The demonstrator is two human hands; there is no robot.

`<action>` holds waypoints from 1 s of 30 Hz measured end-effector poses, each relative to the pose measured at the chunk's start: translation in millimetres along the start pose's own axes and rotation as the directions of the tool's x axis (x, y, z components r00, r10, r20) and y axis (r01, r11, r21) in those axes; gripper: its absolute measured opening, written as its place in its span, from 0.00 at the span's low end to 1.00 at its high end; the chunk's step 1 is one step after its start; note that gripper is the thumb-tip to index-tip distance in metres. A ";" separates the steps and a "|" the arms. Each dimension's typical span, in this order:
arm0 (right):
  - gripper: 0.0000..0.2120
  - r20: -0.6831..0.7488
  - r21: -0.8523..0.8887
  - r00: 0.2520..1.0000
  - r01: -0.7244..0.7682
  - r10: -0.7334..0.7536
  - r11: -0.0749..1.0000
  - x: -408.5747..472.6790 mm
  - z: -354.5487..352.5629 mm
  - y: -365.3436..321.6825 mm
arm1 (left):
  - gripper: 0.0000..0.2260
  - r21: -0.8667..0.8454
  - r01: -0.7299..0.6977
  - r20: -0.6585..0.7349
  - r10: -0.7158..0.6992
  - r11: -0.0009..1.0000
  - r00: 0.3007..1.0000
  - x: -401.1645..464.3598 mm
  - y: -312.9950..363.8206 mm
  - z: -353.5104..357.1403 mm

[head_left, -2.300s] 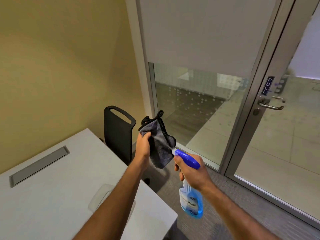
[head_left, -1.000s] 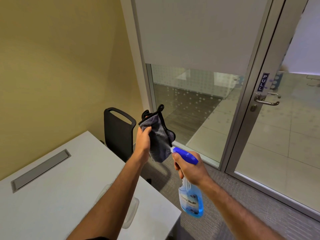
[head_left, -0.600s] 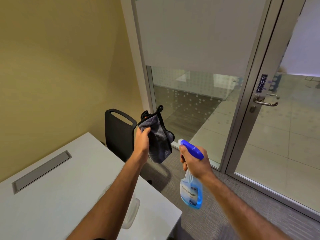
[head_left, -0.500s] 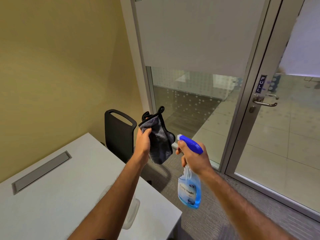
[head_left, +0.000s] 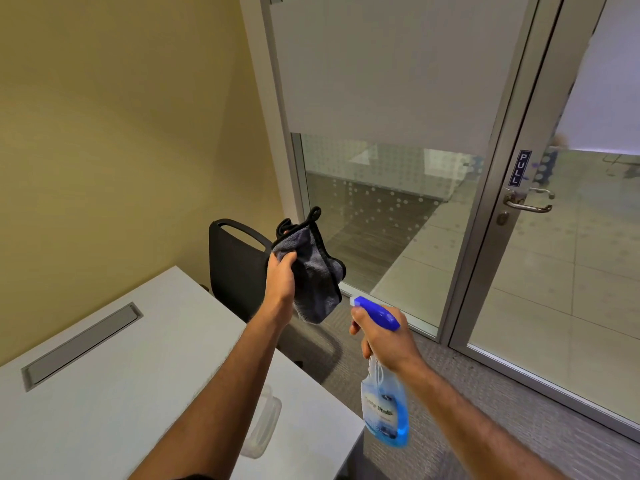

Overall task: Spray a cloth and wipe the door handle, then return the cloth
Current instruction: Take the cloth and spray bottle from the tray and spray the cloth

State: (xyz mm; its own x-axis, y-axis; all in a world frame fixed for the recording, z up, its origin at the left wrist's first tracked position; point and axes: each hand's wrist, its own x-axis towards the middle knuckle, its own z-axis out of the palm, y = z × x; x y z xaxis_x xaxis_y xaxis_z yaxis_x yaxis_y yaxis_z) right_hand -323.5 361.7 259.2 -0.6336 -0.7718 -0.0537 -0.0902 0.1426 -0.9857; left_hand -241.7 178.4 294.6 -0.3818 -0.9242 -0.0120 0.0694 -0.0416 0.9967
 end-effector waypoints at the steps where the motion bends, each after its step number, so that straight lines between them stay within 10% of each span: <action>1: 0.17 -0.009 0.025 1.000 0.006 -0.006 1.000 2.1 0.2 -2.7 | 0.07 0.002 -0.003 0.004 0.003 1.000 1.000 -0.7 -0.6 0.3; 30: 0.18 0.030 0.077 0.997 0.073 -0.075 0.994 46.3 80.6 -20.0 | 0.14 0.046 0.031 0.006 -0.031 0.998 1.000 38.8 -25.5 -55.5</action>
State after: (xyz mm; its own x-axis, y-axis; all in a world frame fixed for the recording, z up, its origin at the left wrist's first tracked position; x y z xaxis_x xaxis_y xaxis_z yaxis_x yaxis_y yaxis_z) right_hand -289.1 273.2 263.6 -0.6020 -0.7983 0.0161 -0.0765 0.0376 -0.9964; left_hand -207.1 122.5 264.3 -0.3891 -0.9202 -0.0422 0.0157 -0.0525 0.9985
